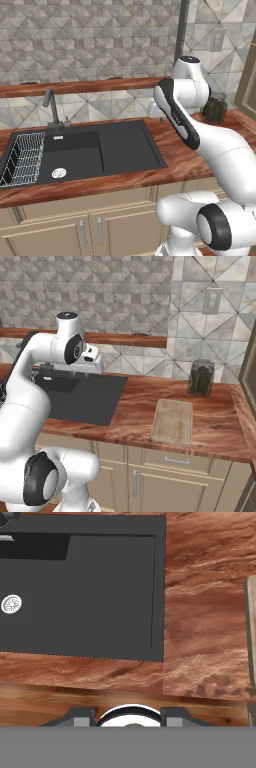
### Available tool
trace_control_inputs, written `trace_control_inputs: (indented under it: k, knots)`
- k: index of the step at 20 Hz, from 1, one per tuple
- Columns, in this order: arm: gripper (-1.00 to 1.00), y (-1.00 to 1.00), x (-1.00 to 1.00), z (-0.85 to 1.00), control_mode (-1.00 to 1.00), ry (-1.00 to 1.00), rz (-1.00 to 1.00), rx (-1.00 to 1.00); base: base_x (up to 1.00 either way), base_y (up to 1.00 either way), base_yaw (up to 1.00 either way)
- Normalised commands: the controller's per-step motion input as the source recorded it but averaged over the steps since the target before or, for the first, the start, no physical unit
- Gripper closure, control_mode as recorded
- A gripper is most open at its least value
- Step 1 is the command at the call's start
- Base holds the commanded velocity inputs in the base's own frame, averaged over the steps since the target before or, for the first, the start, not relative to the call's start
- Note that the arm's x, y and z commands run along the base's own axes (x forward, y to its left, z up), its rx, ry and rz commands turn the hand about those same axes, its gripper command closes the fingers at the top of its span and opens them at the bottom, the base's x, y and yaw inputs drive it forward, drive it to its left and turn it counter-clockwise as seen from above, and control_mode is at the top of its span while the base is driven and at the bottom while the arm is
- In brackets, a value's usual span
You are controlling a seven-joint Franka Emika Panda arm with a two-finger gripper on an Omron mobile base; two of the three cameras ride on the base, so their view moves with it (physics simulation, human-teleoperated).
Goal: Open the drawer on the right and place the cutting tools on the cutting board.
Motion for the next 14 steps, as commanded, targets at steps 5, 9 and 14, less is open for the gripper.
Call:
trace_control_inputs:
  k: [5,9,14]
  knots:
    - [-1.00,-0.03,-0.30,0.00,-1.00,-0.06,-0.01,0.01,0.00,0.00,0.00]
    - [-1.00,-0.13,-0.82,0.00,-1.00,-0.19,-0.13,0.00,0.00,0.00,0.00]
    - [-1.00,-0.56,-0.89,0.00,-1.00,-0.14,-0.25,0.04,0.00,0.00,0.00]
